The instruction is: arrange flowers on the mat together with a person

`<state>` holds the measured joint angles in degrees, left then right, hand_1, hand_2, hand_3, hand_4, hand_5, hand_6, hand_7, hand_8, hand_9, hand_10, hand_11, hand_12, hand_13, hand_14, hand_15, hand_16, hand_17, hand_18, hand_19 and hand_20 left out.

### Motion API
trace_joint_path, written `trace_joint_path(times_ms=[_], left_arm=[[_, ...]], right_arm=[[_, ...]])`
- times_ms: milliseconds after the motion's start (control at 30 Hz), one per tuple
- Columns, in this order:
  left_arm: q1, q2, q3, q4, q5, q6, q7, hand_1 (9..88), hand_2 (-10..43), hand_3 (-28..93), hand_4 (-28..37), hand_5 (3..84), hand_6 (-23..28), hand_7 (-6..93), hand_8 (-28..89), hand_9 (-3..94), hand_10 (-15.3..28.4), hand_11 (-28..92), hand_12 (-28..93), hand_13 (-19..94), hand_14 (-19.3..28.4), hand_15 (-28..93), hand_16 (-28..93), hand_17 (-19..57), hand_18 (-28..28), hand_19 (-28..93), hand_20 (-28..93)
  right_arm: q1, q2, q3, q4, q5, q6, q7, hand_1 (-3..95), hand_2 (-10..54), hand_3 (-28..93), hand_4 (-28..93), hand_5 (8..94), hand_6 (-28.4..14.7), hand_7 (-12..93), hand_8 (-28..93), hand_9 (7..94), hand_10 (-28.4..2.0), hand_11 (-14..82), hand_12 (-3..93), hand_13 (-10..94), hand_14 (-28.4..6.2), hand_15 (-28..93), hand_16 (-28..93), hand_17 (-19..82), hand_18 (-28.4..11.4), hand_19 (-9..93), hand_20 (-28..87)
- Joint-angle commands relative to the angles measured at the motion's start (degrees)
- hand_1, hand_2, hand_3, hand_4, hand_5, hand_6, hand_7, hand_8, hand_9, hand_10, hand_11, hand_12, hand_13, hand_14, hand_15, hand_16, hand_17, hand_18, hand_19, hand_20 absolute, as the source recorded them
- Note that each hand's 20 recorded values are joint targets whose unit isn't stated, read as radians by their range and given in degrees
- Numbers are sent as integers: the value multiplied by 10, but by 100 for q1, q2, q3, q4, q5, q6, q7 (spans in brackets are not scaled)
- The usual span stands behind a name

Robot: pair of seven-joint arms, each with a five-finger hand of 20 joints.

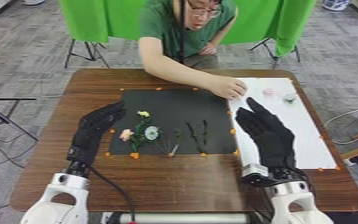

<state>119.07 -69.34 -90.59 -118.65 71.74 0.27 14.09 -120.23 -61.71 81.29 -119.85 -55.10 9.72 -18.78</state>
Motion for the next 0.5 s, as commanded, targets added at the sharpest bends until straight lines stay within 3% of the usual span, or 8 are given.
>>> trace_joint_path(times_ms=[33,267,500], left_arm=[[90,-142,6,18,-75,22,-25,289,-17,621,-168,480,26,123,-54,450,125,155,158,362,156,108,43,72,108,50,197],[110,-199,-23,14,-41,-2,-59,289,-16,622,-170,478,38,118,-54,451,125,157,158,364,157,108,48,71,103,44,188],[66,-177,-35,24,-57,22,-58,287,-16,623,-170,478,38,118,-51,452,125,161,159,365,158,111,50,71,102,43,188]], right_arm=[[-67,-443,517,-41,-563,-761,377,70,71,763,-176,419,-31,81,-81,442,-158,52,123,306,-142,82,156,136,-115,53,255],[-157,-640,664,-74,-699,-848,456,88,54,768,-172,430,-31,85,-83,452,-157,53,125,313,-142,87,156,137,-120,59,255],[-114,-800,717,-64,-801,-918,503,97,42,771,-170,442,-32,90,-83,456,-156,53,126,312,-136,87,152,139,-118,60,254]])
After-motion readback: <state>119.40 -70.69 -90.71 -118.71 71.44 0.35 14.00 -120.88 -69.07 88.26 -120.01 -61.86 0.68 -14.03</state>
